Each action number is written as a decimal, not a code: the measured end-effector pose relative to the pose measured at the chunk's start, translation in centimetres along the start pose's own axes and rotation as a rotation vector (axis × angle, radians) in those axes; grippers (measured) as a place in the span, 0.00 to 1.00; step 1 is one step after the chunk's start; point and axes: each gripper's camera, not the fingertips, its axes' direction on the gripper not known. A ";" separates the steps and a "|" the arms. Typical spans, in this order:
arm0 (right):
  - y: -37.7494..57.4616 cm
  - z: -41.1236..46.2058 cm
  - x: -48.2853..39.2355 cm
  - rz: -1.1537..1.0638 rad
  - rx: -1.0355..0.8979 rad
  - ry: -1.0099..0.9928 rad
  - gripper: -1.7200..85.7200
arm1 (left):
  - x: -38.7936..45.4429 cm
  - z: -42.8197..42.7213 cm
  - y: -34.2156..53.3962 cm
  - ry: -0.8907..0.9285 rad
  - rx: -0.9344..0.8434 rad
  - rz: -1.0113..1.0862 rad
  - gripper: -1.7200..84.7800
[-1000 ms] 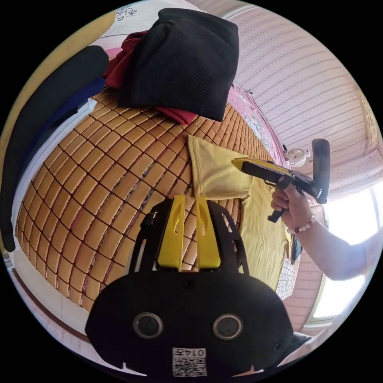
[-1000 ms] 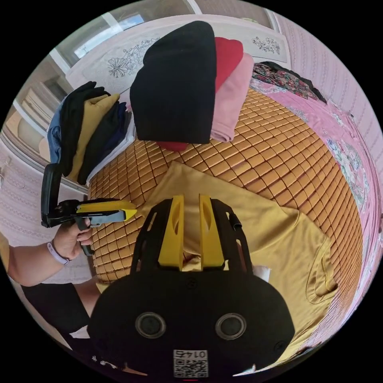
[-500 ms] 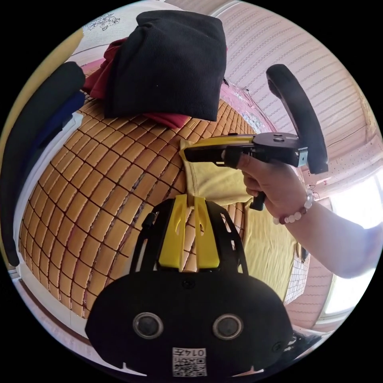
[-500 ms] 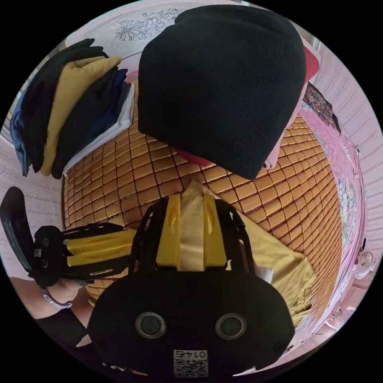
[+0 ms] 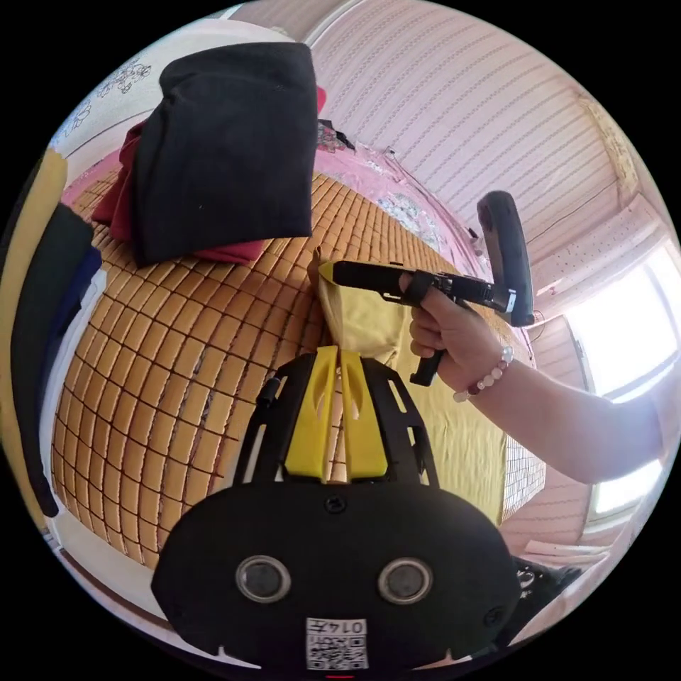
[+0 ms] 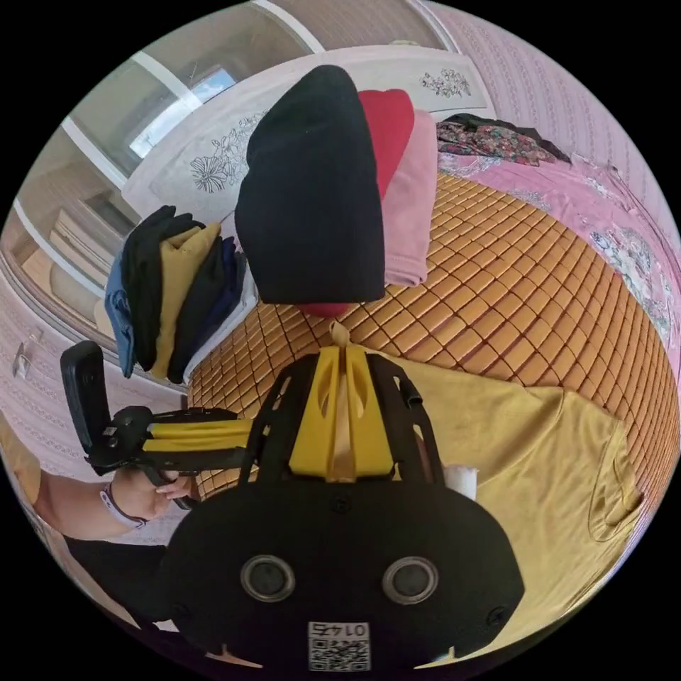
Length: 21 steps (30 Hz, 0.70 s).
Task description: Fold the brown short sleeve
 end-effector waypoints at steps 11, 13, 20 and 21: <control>23.1 -21.1 7.1 0.256 0.203 0.198 0.09 | 13.3 2.8 1.9 0.360 -0.103 0.343 0.06; 26.1 -20.1 9.0 0.338 0.055 0.199 0.11 | 13.8 5.1 2.8 0.364 -0.198 0.314 0.08; 28.0 -17.8 12.8 0.381 0.048 0.131 0.12 | 15.3 9.1 2.9 0.134 -0.277 0.355 0.09; 27.5 -17.6 13.1 0.366 0.060 0.130 0.12 | 15.5 9.7 2.4 0.094 -0.271 0.374 0.09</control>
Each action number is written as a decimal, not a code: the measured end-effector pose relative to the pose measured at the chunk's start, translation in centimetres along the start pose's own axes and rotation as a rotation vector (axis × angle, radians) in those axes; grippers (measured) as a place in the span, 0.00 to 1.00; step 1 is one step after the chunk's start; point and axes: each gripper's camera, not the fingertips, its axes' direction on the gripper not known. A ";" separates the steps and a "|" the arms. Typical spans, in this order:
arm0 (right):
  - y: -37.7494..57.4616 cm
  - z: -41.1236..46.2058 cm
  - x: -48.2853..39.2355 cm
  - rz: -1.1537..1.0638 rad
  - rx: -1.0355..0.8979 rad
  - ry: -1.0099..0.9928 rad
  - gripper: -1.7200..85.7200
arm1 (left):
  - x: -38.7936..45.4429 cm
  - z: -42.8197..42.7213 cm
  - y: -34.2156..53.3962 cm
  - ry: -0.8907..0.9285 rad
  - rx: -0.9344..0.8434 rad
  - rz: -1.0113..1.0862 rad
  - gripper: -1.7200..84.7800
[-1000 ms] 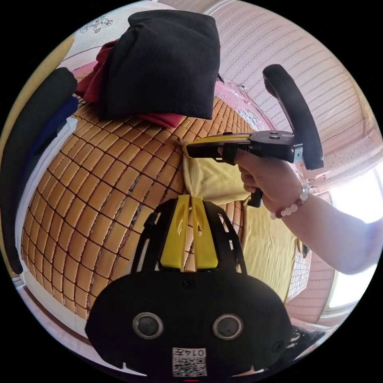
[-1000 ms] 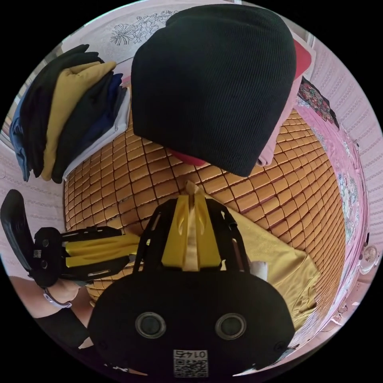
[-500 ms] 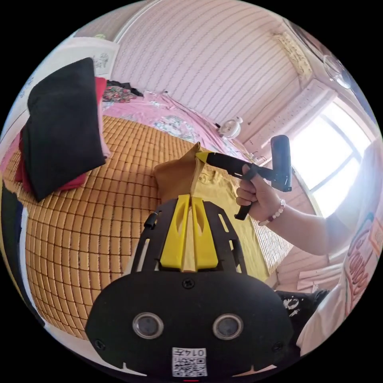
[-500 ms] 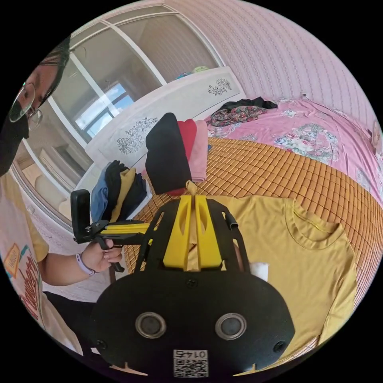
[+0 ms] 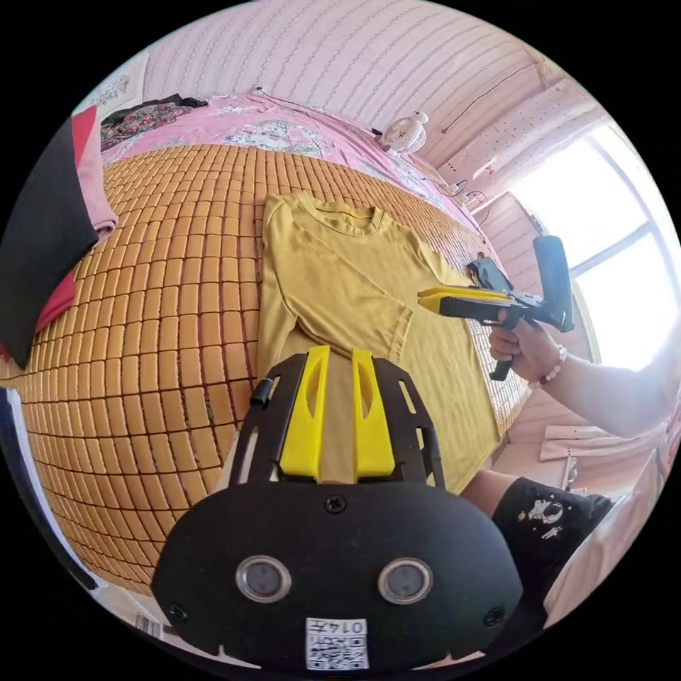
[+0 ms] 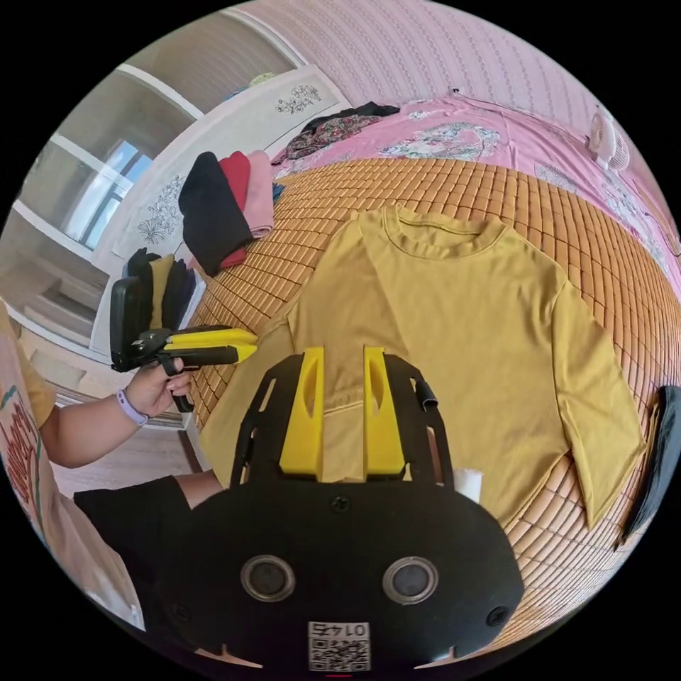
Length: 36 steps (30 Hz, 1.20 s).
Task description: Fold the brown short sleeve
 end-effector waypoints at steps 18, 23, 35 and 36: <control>-17.8 11.8 0.6 -0.328 -0.169 0.139 0.03 | -0.6 6.4 -6.5 -0.084 -0.037 0.057 0.03; -19.1 12.0 0.2 -0.380 -0.175 0.127 0.04 | -2.0 4.7 -6.9 -0.114 0.078 -0.053 0.03; -4.0 3.8 4.4 -0.163 0.055 0.160 0.08 | 1.7 6.0 -8.4 0.094 0.007 -0.002 0.08; -2.6 4.0 4.4 -0.163 0.027 0.167 0.08 | 3.2 7.2 -8.9 0.125 -0.024 0.032 0.09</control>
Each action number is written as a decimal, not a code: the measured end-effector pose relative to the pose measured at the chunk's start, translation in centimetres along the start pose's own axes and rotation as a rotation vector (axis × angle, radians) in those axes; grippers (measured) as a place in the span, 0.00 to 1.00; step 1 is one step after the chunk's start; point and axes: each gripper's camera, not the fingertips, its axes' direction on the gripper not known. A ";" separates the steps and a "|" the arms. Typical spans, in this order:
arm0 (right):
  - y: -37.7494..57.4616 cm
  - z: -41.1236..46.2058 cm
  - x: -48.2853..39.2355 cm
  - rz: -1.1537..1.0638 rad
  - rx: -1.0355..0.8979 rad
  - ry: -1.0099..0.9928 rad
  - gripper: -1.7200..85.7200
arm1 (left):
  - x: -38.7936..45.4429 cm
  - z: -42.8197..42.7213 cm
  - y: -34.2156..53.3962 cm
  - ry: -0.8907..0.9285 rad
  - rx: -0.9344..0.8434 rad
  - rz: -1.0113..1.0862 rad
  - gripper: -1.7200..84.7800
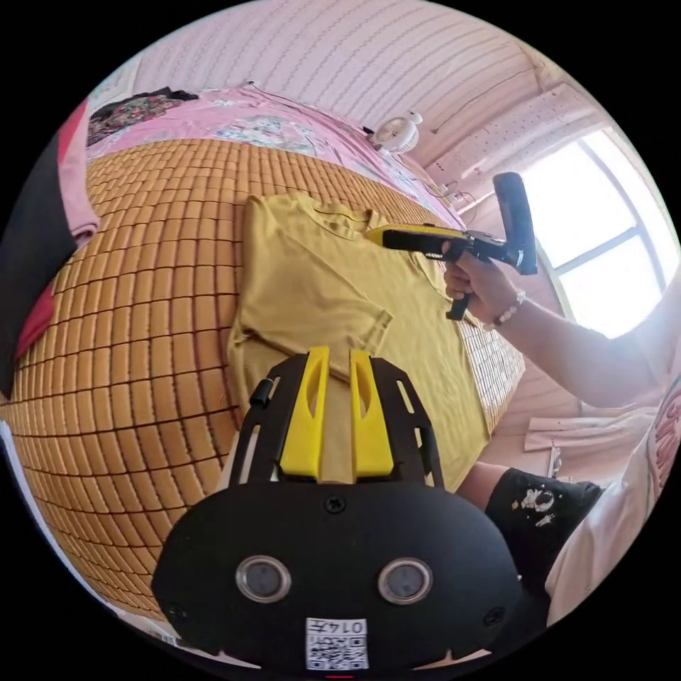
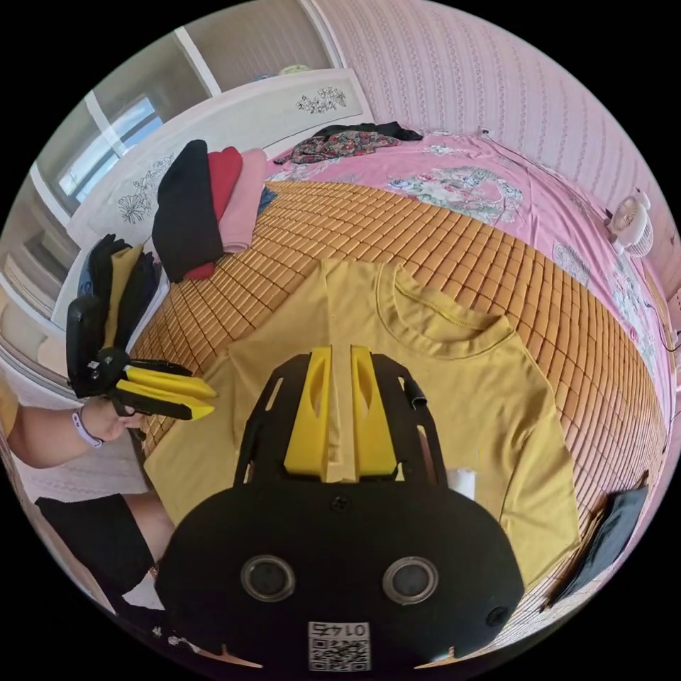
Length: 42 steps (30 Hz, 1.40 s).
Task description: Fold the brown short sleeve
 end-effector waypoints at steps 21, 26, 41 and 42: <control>23.8 -5.5 4.9 0.452 0.108 0.067 0.09 | 8.7 5.1 -6.0 -0.072 -0.181 0.231 0.09; 36.0 -10.6 11.8 0.968 0.204 0.321 0.11 | 12.5 9.1 -11.3 0.048 -0.191 0.337 0.08; 44.2 -8.4 14.4 0.930 0.204 0.390 0.06 | 29.6 26.4 -21.0 0.122 -0.257 0.622 0.12; 44.3 -8.3 14.4 0.918 0.204 0.397 0.06 | 30.6 27.6 -21.2 0.082 -0.251 0.637 0.12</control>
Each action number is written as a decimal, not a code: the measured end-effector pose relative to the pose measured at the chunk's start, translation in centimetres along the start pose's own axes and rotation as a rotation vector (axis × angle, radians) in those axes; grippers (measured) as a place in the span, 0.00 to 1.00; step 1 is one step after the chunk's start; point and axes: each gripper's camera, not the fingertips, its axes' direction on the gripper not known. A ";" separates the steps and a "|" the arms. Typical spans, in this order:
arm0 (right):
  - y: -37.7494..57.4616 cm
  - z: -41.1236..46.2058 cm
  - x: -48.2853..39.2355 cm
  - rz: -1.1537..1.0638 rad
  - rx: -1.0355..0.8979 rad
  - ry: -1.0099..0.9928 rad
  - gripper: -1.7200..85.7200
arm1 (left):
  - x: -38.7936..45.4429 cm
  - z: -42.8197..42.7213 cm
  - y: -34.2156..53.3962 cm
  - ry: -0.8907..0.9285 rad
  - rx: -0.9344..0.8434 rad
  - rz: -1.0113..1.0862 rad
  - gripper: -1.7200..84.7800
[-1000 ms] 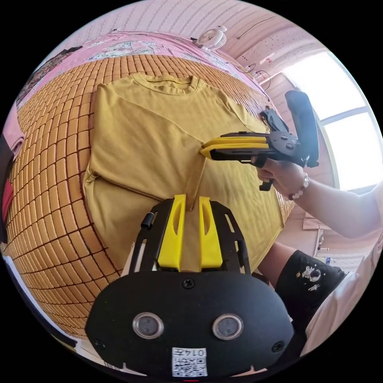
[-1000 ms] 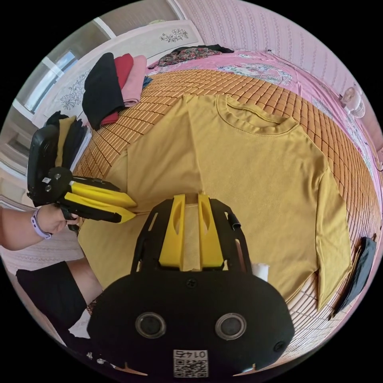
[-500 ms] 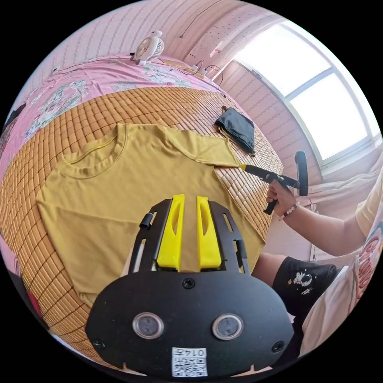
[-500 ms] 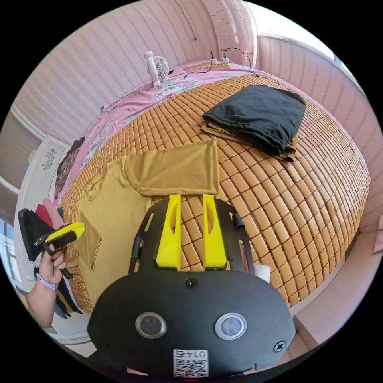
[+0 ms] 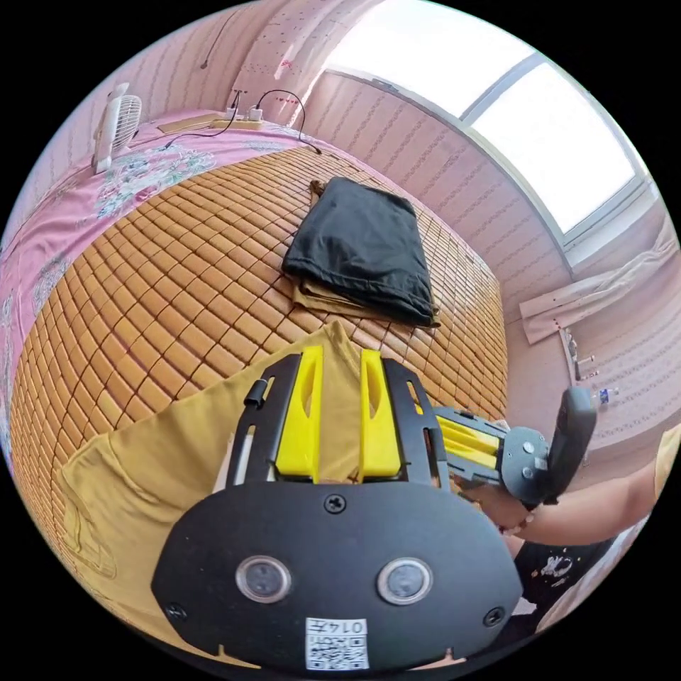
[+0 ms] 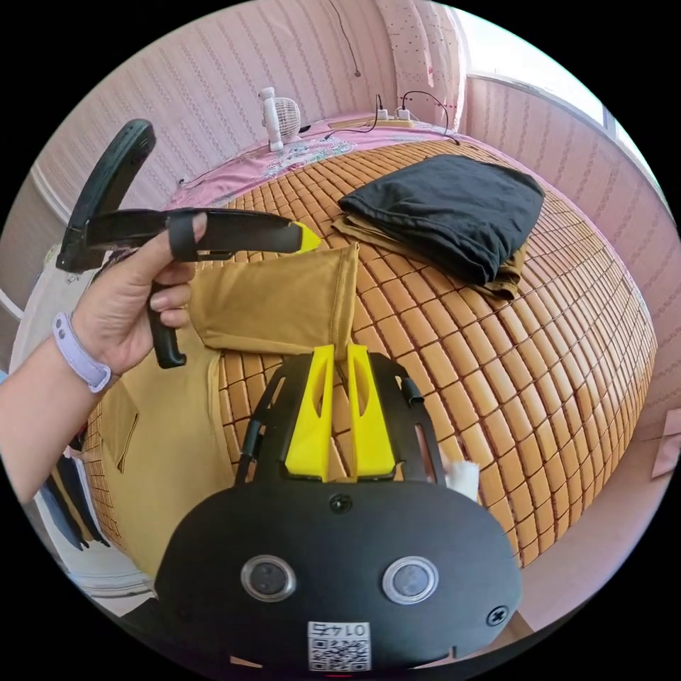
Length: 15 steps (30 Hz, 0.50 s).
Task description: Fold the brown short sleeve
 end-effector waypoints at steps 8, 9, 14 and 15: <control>1.3 0.6 1.7 -0.060 0.034 0.008 0.05 | 2.6 4.6 -2.4 -0.178 -0.102 0.098 0.07; 1.2 0.6 2.1 -0.049 0.028 -0.009 0.05 | 2.8 4.5 -2.3 -0.176 -0.103 0.089 0.05; 0.9 0.5 5.4 -0.008 0.014 -0.164 0.02 | 3.0 0.7 0.1 -0.164 0.031 0.048 0.02; 0.9 0.3 5.6 -0.021 0.019 -0.179 0.02 | 3.1 -1.2 1.1 -0.159 0.086 0.043 0.02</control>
